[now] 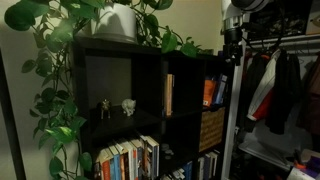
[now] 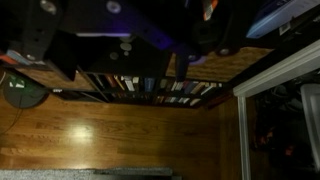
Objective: Move the orange book from the top right compartment to the top middle compartment
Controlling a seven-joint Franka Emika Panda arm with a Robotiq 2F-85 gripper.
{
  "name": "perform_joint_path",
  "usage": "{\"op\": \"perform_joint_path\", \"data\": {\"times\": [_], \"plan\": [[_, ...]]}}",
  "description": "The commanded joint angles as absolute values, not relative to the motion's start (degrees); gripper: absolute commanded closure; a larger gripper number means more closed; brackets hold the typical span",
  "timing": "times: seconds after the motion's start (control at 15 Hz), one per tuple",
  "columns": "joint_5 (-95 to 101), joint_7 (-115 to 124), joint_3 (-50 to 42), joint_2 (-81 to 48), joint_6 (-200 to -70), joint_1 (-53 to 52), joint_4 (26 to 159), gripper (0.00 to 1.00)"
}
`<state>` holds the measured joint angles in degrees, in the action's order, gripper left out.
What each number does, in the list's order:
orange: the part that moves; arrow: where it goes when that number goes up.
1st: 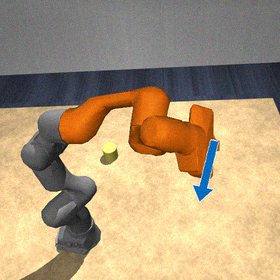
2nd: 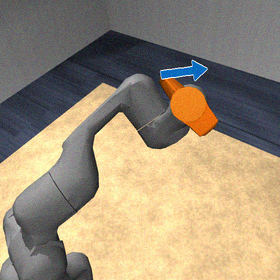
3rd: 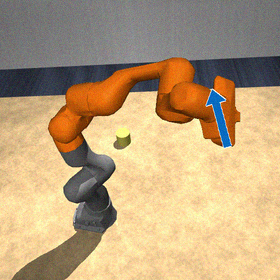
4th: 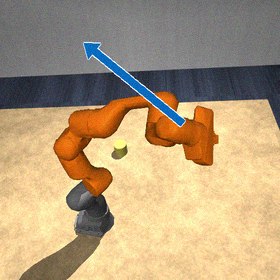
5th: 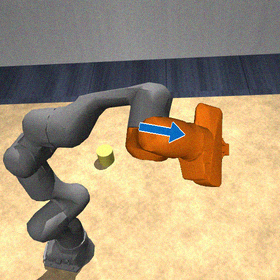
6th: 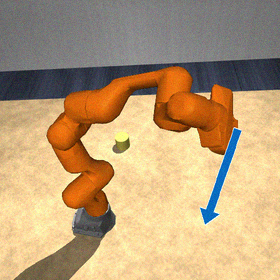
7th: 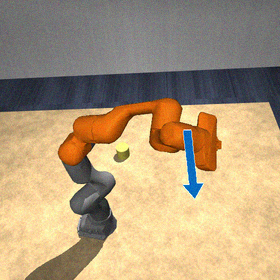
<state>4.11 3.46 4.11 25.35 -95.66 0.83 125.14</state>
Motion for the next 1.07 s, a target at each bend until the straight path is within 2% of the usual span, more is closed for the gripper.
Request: {"op": "perform_joint_path", "data": {"times": [0.0, 0.53, 0.67, 1.0], "plan": [[4.1, 7.3, 2.2, 29.3, -106.6, 1.6, 131.9, 0.0], [9.0, 11.8, 0.8, 33.5, -127.9, 6.6, 145.1, 0.0], [8.1, 10.4, 0.7, 30.3, -125.4, 6.2, 141.9, 0.0], [8.6, 11.2, 0.8, 31.4, -127.1, 7.0, 144.0, 0.0]]}}
